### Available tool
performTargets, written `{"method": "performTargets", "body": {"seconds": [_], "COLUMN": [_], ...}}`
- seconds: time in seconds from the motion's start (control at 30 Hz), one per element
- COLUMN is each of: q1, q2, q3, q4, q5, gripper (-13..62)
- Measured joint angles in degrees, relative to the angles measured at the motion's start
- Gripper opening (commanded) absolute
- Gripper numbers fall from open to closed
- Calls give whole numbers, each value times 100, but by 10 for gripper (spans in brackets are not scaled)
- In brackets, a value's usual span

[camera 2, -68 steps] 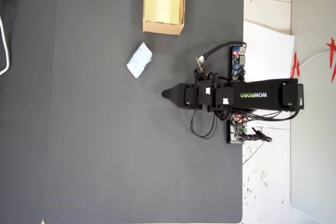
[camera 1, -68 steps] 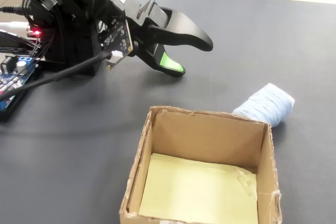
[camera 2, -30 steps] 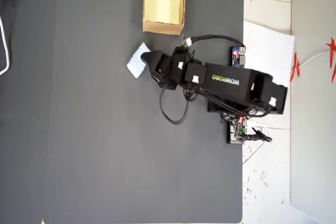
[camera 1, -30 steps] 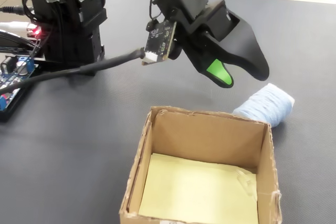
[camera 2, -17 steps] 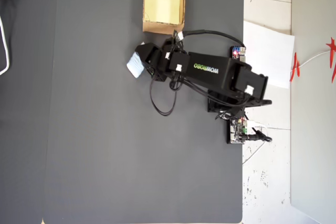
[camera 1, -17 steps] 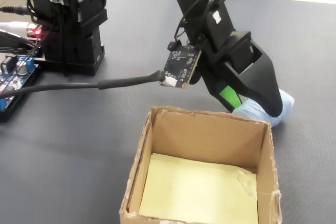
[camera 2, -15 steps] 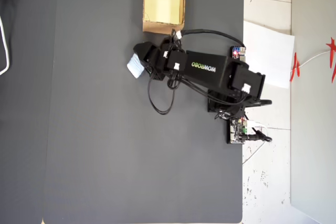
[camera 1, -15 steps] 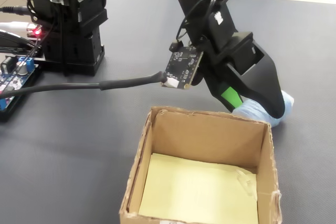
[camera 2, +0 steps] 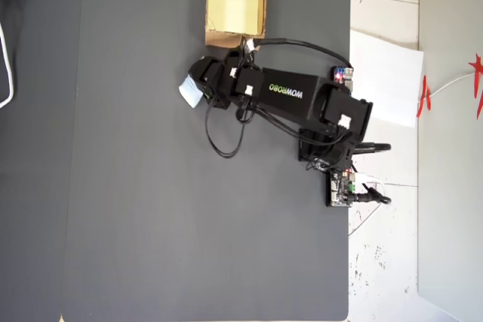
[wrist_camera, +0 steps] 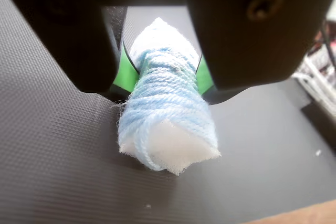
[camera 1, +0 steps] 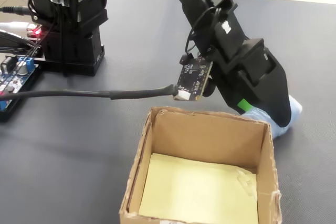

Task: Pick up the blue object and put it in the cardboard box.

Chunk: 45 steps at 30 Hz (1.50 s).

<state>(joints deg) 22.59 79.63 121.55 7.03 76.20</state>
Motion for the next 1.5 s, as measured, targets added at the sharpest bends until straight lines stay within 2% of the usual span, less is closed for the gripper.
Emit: {"method": "performTargets", "body": {"seconds": [0.27, 0.57, 0.83, 1.03, 1.07, 1.17, 1.5], "q1": [141, 545, 1802, 2742, 2760, 2777, 2865], "q2": [536, 2681, 2848, 2312, 2241, 2083, 2074], "q3": [606, 1178, 1468, 1090, 1002, 422, 343], "q4": [-1195, -1556, -1582, -835, -835, -633, -176], "q5": [765, 940, 809, 492, 466, 466, 466], "gripper": [-3, -3, -3, 5, 178, 272, 323]}}
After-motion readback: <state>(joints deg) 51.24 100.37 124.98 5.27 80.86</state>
